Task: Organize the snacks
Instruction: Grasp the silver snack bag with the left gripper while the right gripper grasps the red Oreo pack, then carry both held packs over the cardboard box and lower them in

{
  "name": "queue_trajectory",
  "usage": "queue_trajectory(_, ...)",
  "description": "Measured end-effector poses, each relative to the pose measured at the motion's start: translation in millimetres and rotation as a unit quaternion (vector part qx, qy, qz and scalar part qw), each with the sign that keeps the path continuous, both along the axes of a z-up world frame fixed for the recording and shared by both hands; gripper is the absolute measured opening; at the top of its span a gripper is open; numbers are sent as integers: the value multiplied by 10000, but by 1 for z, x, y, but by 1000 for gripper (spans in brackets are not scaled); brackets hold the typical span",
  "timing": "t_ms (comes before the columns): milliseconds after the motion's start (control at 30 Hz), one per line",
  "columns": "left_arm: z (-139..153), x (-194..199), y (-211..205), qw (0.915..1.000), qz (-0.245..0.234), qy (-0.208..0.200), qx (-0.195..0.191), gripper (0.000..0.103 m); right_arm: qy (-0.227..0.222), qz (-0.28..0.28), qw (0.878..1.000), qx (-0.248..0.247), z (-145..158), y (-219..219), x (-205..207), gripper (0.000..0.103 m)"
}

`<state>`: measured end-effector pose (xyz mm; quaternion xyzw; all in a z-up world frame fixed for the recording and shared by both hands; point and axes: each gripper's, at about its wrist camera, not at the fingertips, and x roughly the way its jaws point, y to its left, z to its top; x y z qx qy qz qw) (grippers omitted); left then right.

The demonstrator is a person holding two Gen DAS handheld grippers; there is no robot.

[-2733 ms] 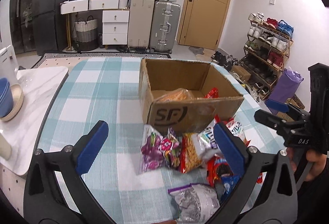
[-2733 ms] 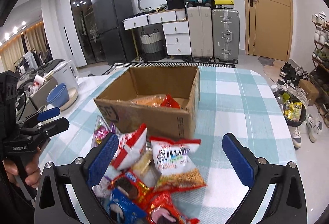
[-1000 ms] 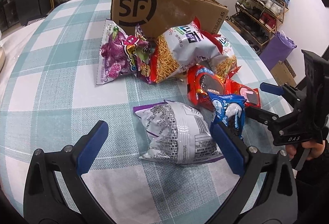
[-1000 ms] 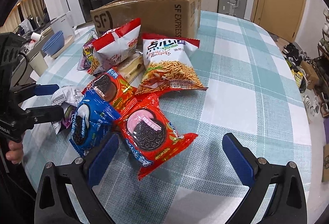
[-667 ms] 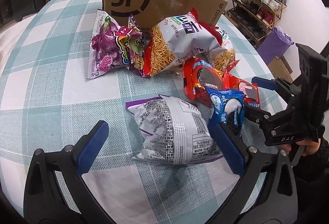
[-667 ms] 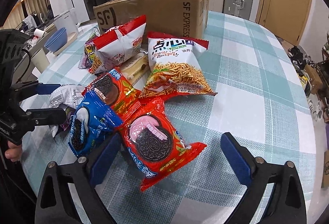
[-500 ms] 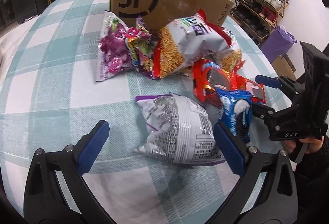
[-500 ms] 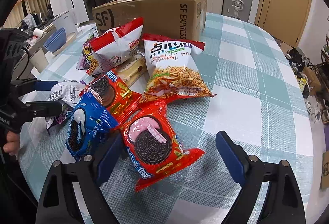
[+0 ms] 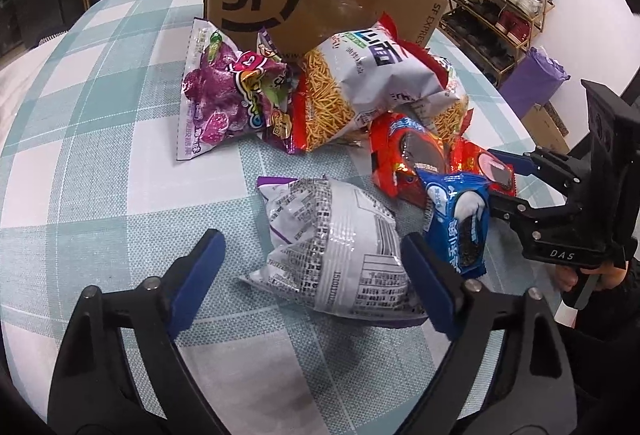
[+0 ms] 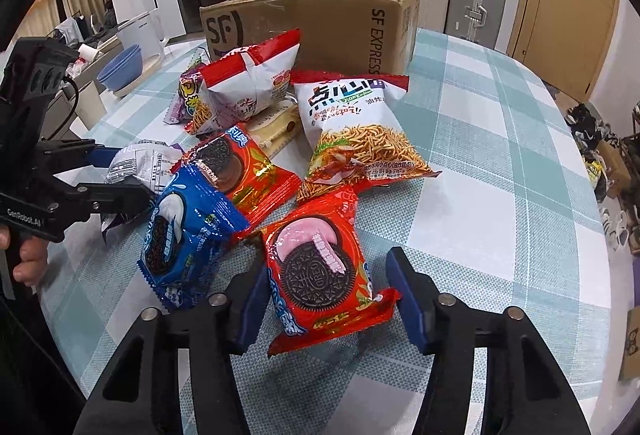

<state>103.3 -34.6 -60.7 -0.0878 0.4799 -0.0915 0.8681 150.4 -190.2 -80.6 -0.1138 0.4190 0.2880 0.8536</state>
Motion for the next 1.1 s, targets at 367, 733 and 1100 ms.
queue_trajectory(367,5,-9,-2,9994,-100,-290,-143,53,-156,-171,9993,278,10,-13,-9,46)
queue_trajectory(733,20,-18,10,9977,82,-630,-244,52,-435,-243,9968,620,29,-16,-15,46)
queue_trajectory(1100,47,-35,21,9936,248,-1049,-337,51,-699,-342,9927,926,55,-7,-16,46)
